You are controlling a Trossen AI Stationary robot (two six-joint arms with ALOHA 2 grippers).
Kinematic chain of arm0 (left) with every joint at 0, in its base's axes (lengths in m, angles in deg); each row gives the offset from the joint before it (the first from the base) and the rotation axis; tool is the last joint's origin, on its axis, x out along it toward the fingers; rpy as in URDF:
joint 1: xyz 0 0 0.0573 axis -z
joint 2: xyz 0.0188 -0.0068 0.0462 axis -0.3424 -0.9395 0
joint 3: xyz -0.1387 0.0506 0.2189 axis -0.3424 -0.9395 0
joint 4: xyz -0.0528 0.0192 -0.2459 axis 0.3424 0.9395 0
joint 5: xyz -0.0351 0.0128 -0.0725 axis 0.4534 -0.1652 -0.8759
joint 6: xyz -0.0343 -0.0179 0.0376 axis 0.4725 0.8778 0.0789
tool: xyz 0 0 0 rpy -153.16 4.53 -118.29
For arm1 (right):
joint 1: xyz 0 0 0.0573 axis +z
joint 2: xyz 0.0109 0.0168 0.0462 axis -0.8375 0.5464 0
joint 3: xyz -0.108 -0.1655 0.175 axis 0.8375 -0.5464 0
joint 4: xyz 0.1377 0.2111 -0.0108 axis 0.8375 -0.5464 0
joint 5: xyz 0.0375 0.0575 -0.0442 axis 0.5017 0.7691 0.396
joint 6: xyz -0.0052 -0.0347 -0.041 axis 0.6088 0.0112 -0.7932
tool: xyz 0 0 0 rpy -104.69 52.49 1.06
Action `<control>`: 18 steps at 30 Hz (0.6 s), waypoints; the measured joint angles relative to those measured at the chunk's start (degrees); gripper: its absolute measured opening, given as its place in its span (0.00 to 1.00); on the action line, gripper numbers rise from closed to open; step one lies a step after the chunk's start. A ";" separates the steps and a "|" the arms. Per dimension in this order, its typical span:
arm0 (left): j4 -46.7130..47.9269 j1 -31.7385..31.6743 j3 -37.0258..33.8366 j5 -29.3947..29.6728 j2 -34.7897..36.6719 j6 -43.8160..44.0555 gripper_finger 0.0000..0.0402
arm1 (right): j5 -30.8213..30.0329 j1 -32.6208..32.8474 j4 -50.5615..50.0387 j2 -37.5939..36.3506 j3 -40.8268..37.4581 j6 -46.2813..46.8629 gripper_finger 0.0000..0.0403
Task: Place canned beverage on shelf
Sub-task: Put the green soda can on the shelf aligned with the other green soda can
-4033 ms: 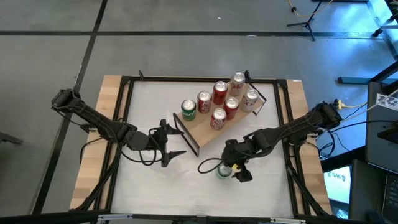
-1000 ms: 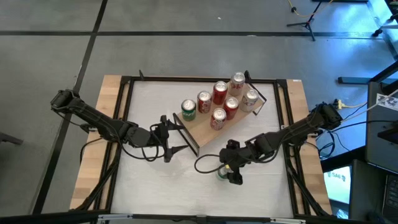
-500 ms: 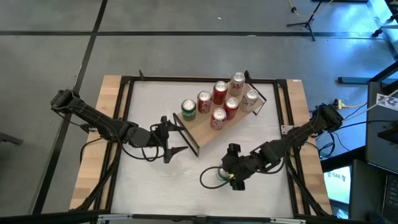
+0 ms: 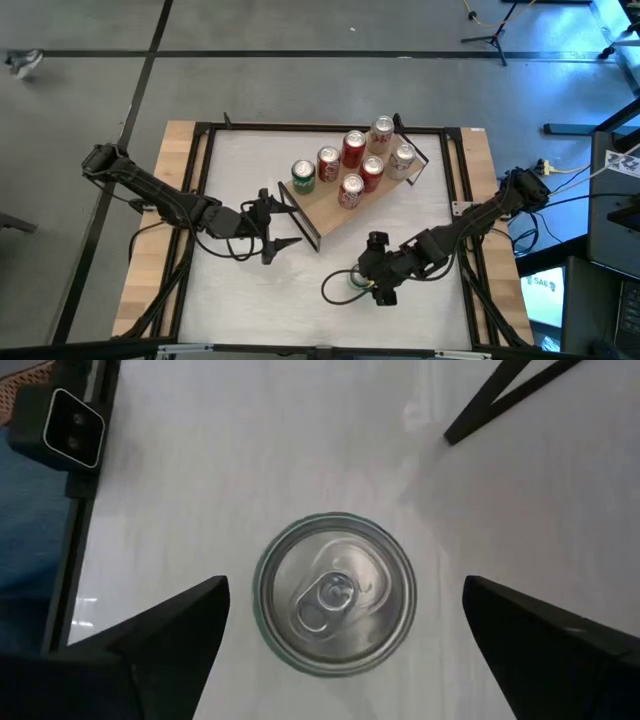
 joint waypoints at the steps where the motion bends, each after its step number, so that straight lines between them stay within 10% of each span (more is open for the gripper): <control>1: 0.00 0.00 0.02 0.00 0.00 0.00 0.92 | 0.00 0.00 -0.01 0.02 0.00 -0.04 0.98; 18: 0.04 -0.04 0.00 0.02 0.00 -0.15 0.92 | 1.10 -0.50 3.12 2.67 0.00 -1.24 0.98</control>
